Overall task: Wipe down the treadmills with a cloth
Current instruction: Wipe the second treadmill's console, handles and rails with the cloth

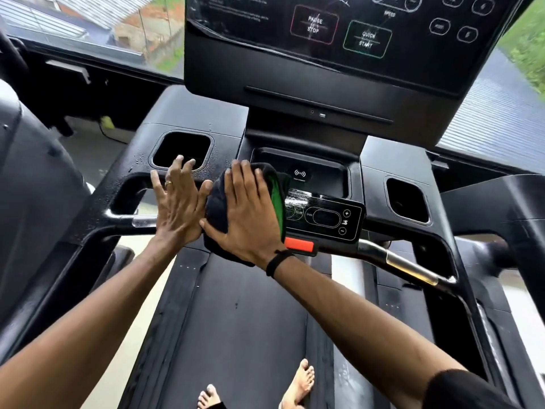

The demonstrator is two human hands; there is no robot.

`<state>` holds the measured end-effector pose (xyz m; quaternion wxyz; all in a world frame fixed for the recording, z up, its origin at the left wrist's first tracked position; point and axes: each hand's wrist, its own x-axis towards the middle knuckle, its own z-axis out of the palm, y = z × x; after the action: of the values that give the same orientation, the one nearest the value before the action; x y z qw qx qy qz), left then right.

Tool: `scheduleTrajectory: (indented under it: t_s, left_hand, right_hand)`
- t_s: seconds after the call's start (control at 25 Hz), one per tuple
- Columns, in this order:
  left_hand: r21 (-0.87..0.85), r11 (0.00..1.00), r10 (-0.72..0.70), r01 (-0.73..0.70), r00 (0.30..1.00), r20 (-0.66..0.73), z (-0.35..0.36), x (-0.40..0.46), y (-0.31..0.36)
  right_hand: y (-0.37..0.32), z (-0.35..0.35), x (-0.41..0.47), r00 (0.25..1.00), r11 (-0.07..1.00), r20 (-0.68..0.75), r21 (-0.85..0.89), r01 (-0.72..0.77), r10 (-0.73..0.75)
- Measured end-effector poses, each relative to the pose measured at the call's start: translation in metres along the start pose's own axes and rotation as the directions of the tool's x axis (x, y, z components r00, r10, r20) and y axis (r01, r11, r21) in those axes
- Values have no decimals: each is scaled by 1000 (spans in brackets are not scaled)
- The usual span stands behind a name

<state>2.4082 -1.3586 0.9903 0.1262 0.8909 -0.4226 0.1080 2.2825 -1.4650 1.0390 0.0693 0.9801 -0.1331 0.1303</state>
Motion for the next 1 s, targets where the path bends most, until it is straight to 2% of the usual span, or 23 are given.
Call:
scheduleTrajectory:
  t_s: [0.08,0.16,0.24,0.32,0.48,0.76,0.88,1.0]
  left_hand:
    - [-80,994,-78,76,997,-24,-7,2,3]
    - [-181,973,-156,144,986,-56,-11,4,8]
    - [-193,972,-151,132,985,-85,-10,2,9]
    - [-194,973,-139,122,987,-79,-10,3,8]
    - [-160,978,-140,130,989,-48,-9,3,9]
    - [-102,991,-88,85,996,-23,-9,2,10]
    - [-92,994,-68,64,997,-40,-7,2,10]
    - [-92,993,-75,70,996,-55,-7,3,13]
  right_hand:
    - [0,1,-3,998,998,9,-20,55,-55]
    - [6,5,-14,985,984,15,-33,174,-174]
    - [20,7,-32,963,963,12,-23,269,-268]
    - [41,4,-51,967,967,16,-17,254,-254]
    - [80,-3,-88,999,999,29,-19,34,-34]
    - [145,-3,-148,976,976,40,34,-214,213]
    - [160,-1,-158,922,915,33,121,-386,385]
    - [161,-2,-141,794,747,96,286,-600,601]
